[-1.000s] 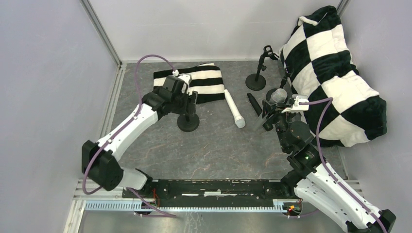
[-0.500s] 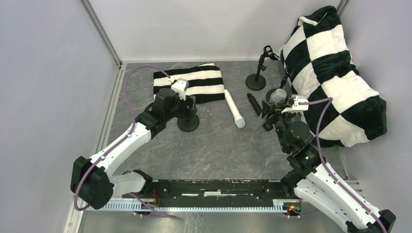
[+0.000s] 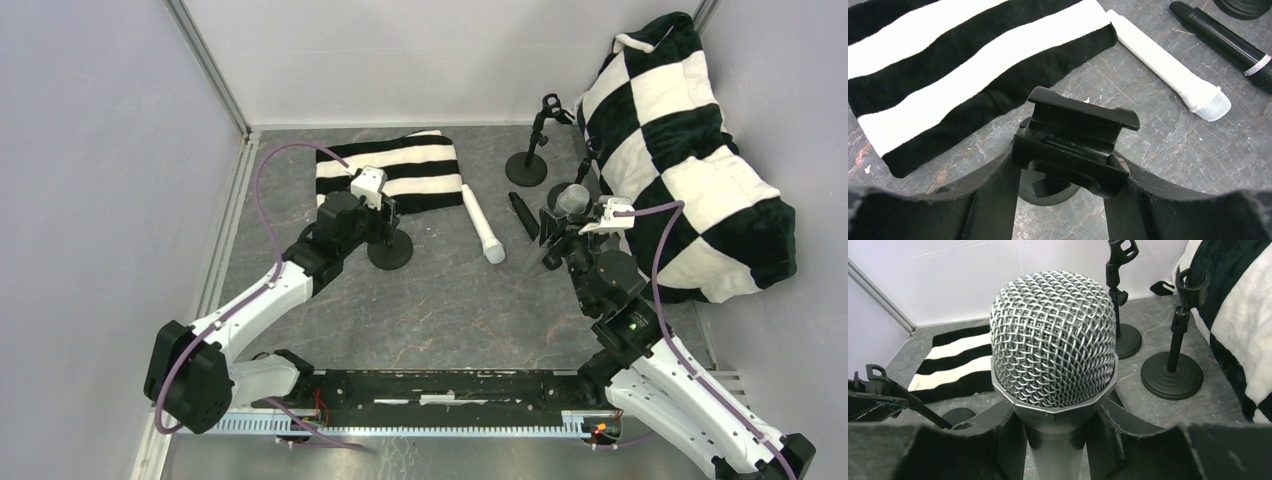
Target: Attach the microphones to the stand
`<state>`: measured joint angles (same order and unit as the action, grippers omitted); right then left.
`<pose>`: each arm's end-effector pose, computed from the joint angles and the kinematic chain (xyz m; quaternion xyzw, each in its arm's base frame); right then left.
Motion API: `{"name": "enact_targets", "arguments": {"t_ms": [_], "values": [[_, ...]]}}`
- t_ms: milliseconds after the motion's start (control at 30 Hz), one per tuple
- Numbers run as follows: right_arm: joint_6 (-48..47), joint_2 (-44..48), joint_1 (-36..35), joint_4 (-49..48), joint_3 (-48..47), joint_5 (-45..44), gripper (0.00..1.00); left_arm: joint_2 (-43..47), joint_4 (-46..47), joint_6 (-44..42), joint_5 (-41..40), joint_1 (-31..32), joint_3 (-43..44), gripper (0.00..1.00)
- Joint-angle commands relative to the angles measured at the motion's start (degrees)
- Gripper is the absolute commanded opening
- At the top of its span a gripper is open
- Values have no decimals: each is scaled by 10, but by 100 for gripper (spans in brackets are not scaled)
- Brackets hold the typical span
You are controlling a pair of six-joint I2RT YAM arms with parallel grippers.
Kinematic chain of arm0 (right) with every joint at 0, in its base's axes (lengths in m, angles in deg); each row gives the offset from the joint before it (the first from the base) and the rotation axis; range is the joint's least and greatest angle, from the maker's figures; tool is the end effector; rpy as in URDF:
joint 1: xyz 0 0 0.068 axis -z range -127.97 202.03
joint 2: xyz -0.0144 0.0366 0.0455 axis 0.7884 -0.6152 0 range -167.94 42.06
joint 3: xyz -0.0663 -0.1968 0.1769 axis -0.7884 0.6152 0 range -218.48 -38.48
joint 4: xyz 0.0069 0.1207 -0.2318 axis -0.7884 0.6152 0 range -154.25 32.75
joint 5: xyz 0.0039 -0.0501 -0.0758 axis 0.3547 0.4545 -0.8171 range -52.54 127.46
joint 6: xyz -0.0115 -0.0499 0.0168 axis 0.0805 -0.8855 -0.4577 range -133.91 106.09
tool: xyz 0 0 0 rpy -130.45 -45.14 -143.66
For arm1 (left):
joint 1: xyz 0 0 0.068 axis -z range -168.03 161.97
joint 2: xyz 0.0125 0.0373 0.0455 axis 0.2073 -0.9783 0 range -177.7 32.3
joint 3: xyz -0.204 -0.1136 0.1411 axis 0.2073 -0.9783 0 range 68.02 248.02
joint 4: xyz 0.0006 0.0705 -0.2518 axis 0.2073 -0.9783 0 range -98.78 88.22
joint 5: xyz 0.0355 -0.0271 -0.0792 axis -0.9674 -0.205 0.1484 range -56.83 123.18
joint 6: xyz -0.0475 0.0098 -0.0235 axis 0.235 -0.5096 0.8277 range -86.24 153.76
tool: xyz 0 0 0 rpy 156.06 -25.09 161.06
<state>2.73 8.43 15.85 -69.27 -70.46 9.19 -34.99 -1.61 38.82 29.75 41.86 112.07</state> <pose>0.1326 0.0761 0.3189 0.0622 0.6858 0.1638 0.7064 0.2331 -0.1316 0.2727 0.1632 0.8178 -0.1417 0.5333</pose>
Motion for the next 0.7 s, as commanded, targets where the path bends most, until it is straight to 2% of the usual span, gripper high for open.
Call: {"name": "enact_targets", "arguments": {"t_ms": [0, 200, 367, 567, 667], "values": [[-7, 8, 1, -14, -11, 3, 0, -10, 63, -29, -1, -3, 4, 52], [-7, 8, 2, -13, -11, 3, 0, -12, 66, -8, 45, -3, 11, 43], [-4, 8, 2, -11, -11, 3, 0, -5, 66, 61, 71, 1, 18, 38], [0, 6, 2, -11, -11, 6, 0, 0, 27, 157, -2, 28, 43, 36], [2, 5, 2, -11, -10, 7, 0, -2, 3, 189, -84, 71, 59, 35]]}}
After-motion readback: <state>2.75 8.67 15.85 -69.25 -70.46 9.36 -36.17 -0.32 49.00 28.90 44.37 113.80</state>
